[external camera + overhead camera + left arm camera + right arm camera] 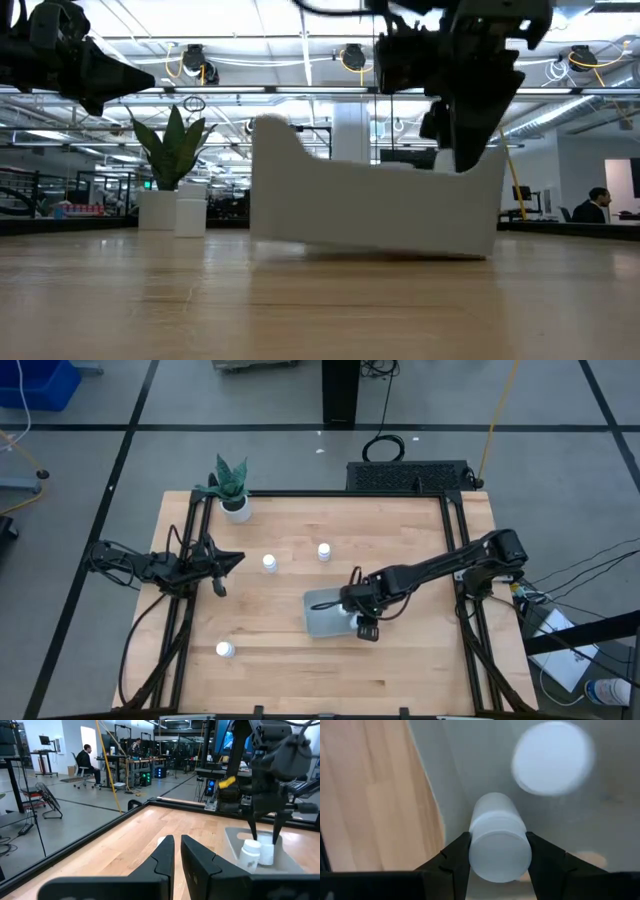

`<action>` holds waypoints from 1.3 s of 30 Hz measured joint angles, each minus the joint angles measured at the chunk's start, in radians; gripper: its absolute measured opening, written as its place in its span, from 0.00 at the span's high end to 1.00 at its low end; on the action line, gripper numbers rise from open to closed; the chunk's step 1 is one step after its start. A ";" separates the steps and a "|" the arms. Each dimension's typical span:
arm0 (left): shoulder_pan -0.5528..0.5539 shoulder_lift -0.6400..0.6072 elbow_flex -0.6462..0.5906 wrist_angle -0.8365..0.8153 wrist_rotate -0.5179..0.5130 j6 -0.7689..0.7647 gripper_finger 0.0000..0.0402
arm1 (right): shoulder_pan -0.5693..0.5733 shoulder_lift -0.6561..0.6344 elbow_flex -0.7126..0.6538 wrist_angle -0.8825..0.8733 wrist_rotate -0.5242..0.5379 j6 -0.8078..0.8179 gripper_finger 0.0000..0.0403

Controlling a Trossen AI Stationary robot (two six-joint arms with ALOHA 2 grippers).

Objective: Pick and place pill bottles into a basket
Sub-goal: Put the white pill bottle into the gray bin

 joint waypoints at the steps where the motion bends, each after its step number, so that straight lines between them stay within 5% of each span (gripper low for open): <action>1: 0.000 0.000 0.000 0.000 0.000 0.000 0.91 | -0.001 0.014 0.002 0.001 -0.016 -0.009 0.63; 18: 0.000 0.000 0.000 -0.001 0.000 0.004 0.91 | 0.003 0.018 0.000 0.074 0.004 -0.030 0.63; 25: 0.000 0.000 0.000 -0.001 0.000 0.005 0.91 | 0.005 0.015 -0.002 0.079 0.008 -0.012 0.47; 39: 0.000 0.000 0.000 0.000 0.000 0.008 0.91 | 0.018 -0.030 0.009 0.089 0.001 -0.004 0.54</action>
